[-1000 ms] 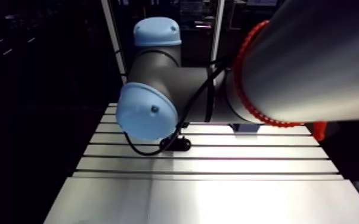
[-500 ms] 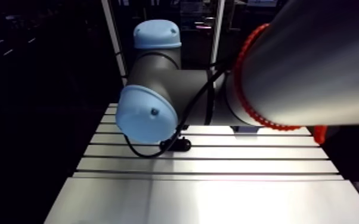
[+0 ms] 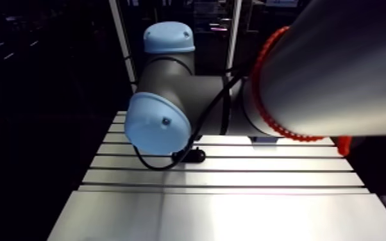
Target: Pick up the M10 bolt and insert it into the hex recess until seated.
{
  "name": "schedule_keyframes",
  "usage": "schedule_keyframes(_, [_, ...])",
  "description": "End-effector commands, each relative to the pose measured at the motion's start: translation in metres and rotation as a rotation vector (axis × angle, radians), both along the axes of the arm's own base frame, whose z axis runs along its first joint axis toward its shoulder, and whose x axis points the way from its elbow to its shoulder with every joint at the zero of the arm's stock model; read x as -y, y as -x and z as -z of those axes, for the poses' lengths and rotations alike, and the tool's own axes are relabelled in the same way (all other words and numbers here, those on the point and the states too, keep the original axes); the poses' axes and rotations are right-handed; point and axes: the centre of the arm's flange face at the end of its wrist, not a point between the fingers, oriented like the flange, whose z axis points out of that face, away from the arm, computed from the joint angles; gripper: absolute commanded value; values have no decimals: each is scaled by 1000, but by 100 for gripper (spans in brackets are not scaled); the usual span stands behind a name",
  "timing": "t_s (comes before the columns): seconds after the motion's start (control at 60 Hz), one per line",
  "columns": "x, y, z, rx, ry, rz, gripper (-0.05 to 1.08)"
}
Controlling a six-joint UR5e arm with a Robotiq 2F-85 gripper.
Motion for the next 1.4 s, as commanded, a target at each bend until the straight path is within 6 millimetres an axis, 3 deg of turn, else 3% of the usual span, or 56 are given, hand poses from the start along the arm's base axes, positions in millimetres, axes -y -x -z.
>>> schedule_keyframes(0.017, [0,0,0,0,0,0,61])
schedule_keyframes(1.4, [0,1,1,2,0,0,71])
